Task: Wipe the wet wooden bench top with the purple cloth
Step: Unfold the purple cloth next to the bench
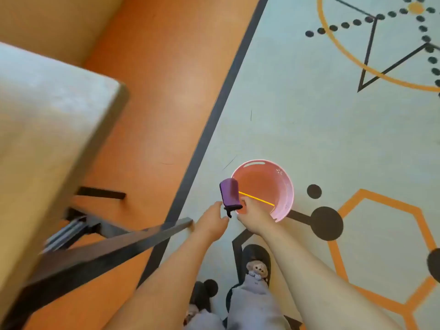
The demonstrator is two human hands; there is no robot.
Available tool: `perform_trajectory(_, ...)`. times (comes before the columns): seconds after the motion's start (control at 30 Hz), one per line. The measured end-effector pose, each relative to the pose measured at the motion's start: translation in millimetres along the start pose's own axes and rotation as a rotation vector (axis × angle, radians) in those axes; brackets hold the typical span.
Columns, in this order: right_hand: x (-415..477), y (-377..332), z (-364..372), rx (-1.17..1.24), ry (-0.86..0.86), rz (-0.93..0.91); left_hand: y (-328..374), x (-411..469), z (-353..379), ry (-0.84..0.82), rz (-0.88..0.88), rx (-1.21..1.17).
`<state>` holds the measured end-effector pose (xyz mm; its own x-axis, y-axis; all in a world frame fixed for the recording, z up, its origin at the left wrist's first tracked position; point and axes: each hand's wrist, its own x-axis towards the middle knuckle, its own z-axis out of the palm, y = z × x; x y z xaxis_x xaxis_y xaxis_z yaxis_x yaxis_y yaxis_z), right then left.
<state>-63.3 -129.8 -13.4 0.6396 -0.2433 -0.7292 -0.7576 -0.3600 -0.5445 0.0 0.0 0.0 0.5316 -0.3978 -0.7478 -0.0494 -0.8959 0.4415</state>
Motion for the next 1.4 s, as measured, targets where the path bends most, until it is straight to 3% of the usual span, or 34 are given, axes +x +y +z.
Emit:
perform_trajectory(0.13, 50.7, 27.4, 3.0, 0.269, -0.009, 0.094, -27.8, 51.4, 26.1, 0.019, -0.063, -0.001)
perform_trajectory(0.37, 106.0, 60.6, 18.6, 0.718, -0.118, 0.289, -33.9, 106.9, 48.0, -0.004, -0.426, -0.957)
perform_trajectory(0.47, 111.8, 55.6, 32.9, 0.986, -0.131, 0.324, -30.6, 113.7, 48.4, 0.007, -0.413, -1.131)
perform_trajectory(0.53, 107.4, 48.4, 32.0, 1.044, -0.042, 0.331, -28.0, 112.9, 43.0, 0.032, -0.421, -1.186)
perform_trajectory(0.63, 99.5, 45.0, 17.4, 1.019, 0.074, 0.309, -19.9, 100.4, 34.1, 0.037, -0.431, -1.237)
perform_trajectory(0.73, 77.7, 32.8, -6.1, 1.024, 0.079, 0.25, -6.9, 80.4, 24.7, 0.087, -0.39, -1.287)
perform_trajectory(0.9, 1.9, -6.2, -59.6, 1.051, 0.083, 0.035, 39.0, 7.1, -8.2, 0.219, -0.209, -1.364)
perform_trajectory(1.03, -80.9, -32.0, -106.0, 1.057, 0.072, -0.079, 80.4, -73.8, -42.2, 0.271, -0.027, -1.255)
perform_trajectory(1.4, -300.4, -110.6, -177.3, 1.061, 0.07, -0.188, 169.5, -291.1, -128.4, 0.127, 0.164, -1.083)
